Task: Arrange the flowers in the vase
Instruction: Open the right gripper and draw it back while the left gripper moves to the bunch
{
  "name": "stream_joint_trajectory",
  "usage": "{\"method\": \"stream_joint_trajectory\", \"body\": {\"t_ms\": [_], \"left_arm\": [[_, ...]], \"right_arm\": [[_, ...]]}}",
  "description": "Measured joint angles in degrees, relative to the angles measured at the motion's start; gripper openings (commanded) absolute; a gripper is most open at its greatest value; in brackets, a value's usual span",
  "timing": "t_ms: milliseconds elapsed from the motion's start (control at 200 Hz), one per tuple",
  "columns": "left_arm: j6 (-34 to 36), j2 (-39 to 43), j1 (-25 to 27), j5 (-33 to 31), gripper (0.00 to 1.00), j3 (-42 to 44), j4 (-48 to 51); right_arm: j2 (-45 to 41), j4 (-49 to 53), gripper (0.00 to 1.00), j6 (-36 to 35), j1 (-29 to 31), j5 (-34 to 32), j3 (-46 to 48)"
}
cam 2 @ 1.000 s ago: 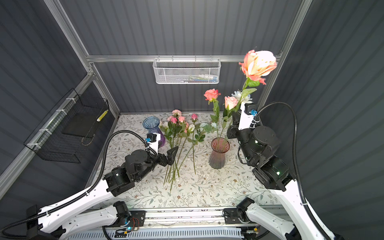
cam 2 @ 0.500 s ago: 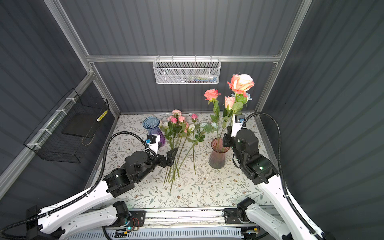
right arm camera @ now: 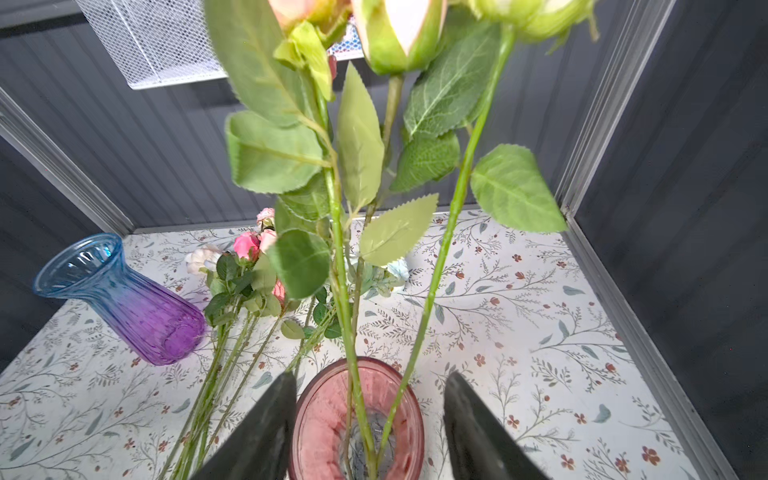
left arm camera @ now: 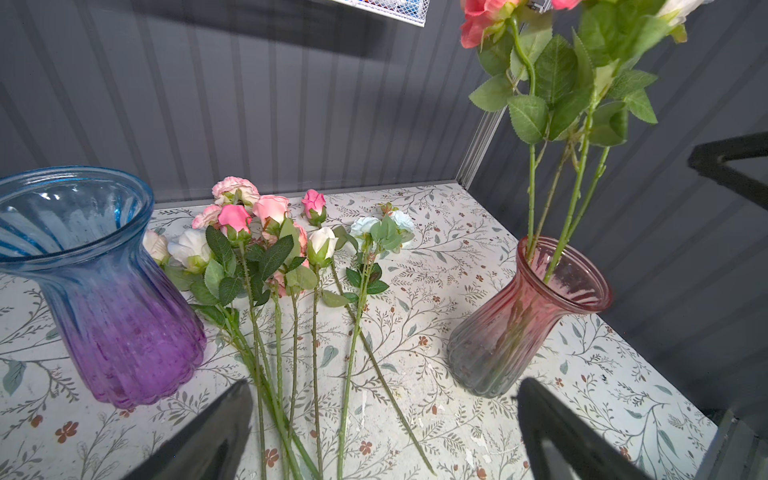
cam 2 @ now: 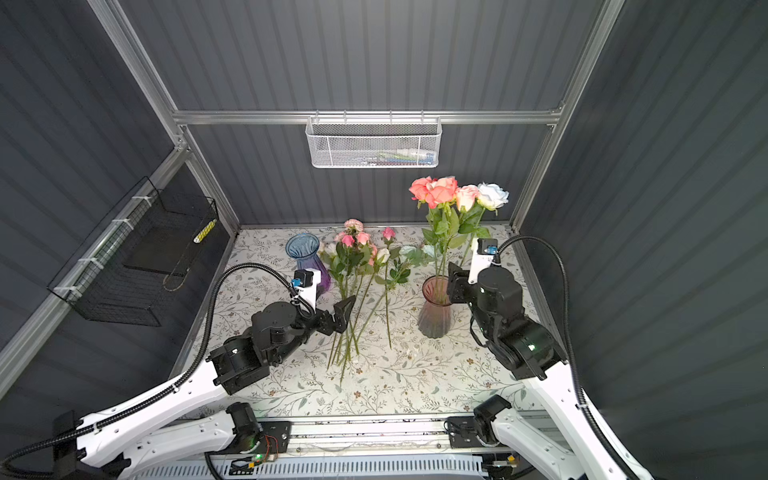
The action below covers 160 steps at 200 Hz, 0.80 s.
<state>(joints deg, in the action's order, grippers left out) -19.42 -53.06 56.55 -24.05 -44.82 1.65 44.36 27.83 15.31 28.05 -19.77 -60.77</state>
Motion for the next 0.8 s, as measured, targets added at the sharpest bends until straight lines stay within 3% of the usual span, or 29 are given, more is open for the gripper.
{"method": "stream_joint_trajectory", "body": {"t_ms": [200,310,395,540,670,800], "left_arm": [[-1.68,-5.46,0.00,-5.55,0.91,-0.61,0.48],[-2.99,-13.62,-0.39,-9.99,0.84,-4.83,4.94],[-3.82,-21.33,-1.70,-10.64,0.73,-10.05,9.62],[-4.55,-33.22,-5.40,-6.51,0.57,-16.59,14.23],[-0.44,-43.47,-7.69,-1.42,0.57,-23.65,18.49],[5.86,-56.02,-8.35,4.37,0.58,-35.98,24.17]], "right_arm": [[-5.18,1.84,0.60,2.47,0.00,1.53,-0.37],[-8.04,1.75,0.61,4.24,0.00,1.51,0.85],[-10.60,1.44,0.61,5.84,0.00,1.16,3.98],[-12.74,1.51,0.62,8.55,0.00,0.37,9.79],[-13.62,2.29,0.62,10.43,0.00,0.26,12.72],[-14.58,2.93,0.63,11.39,0.00,0.00,13.35]]}}
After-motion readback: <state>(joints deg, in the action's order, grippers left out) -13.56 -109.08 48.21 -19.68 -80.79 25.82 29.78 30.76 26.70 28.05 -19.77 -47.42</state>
